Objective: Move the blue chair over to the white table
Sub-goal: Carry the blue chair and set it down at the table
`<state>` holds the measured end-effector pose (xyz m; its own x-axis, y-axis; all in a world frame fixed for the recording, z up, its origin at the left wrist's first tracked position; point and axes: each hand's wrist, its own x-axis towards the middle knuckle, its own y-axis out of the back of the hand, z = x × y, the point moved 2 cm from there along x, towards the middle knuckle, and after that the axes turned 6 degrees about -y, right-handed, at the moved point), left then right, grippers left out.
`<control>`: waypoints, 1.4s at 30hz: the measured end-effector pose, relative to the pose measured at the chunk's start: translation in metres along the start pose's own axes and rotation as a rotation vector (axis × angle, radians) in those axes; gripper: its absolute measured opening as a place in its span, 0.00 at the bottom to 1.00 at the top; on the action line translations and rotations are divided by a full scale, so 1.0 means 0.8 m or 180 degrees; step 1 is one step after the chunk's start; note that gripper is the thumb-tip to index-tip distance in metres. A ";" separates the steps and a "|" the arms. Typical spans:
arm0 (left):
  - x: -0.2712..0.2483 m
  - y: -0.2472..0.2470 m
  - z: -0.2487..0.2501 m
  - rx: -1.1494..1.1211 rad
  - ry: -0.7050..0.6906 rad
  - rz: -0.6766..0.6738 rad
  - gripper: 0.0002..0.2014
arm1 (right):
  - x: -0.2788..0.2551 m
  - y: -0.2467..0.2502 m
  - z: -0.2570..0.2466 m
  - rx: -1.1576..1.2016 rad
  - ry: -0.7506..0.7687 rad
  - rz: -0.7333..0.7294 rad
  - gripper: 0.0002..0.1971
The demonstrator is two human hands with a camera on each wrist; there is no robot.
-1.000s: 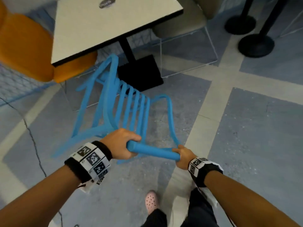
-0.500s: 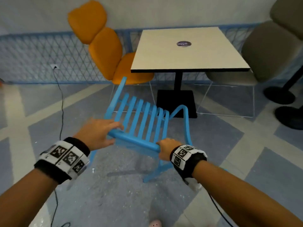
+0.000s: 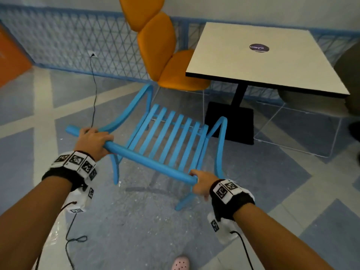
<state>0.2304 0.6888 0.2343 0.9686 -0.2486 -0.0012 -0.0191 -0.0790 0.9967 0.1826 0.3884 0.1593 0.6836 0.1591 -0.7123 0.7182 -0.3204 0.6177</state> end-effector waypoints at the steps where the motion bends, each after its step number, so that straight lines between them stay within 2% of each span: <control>1: -0.002 -0.004 -0.004 -0.0076 0.0044 -0.0011 0.15 | -0.001 0.001 0.000 -0.0090 0.0073 0.0041 0.22; 4: -0.018 -0.024 -0.009 -0.0241 0.0096 0.0331 0.11 | -0.006 0.009 0.000 -0.0358 0.0185 0.0238 0.21; 7: -0.059 -0.063 0.003 -0.0668 0.0340 0.0350 0.15 | -0.020 0.017 0.008 -0.0753 0.0170 0.0540 0.18; 10: -0.111 -0.103 0.045 -0.0815 0.0617 0.0492 0.11 | -0.034 0.008 0.034 -0.1067 0.0062 0.0450 0.14; 13: -0.119 -0.110 0.092 -0.0841 0.0679 0.0533 0.08 | -0.058 0.004 0.074 -0.1054 -0.0171 0.0362 0.13; 15: -0.113 -0.105 0.119 -0.0816 0.0521 0.0558 0.09 | -0.075 0.000 0.102 -0.0977 -0.0387 0.0329 0.14; 18: -0.107 -0.104 0.159 -0.0652 0.0269 0.0592 0.05 | -0.103 -0.011 0.141 -0.0875 -0.0616 0.0448 0.16; 22: -0.105 -0.100 0.225 -0.0488 -0.0245 0.0272 0.18 | -0.150 -0.040 0.204 -0.0684 -0.1044 0.0553 0.18; 26: -0.083 -0.090 0.279 -0.0547 -0.0550 0.0029 0.19 | -0.180 -0.045 0.252 -0.0530 -0.1343 0.0584 0.19; 33: -0.004 -0.084 0.344 -0.0296 -0.0989 -0.0186 0.19 | -0.166 0.012 0.318 -0.0516 -0.1428 0.0824 0.20; 35: 0.018 -0.088 0.351 -0.0300 -0.0965 -0.0166 0.19 | -0.154 0.031 0.333 -0.0551 -0.1368 0.0819 0.19; 39: 0.061 -0.087 0.363 -0.0290 -0.0650 -0.0185 0.17 | -0.124 0.073 0.354 -0.0699 -0.1130 0.0849 0.15; 42: 0.098 -0.081 0.371 -0.0500 -0.0409 -0.0259 0.09 | -0.098 0.109 0.365 -0.0704 -0.1032 0.0893 0.15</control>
<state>0.2339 0.3877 0.1452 0.9256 -0.3695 -0.0824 0.1064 0.0450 0.9933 0.1536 0.0756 0.1717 0.8043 -0.2158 -0.5536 0.5465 -0.0972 0.8318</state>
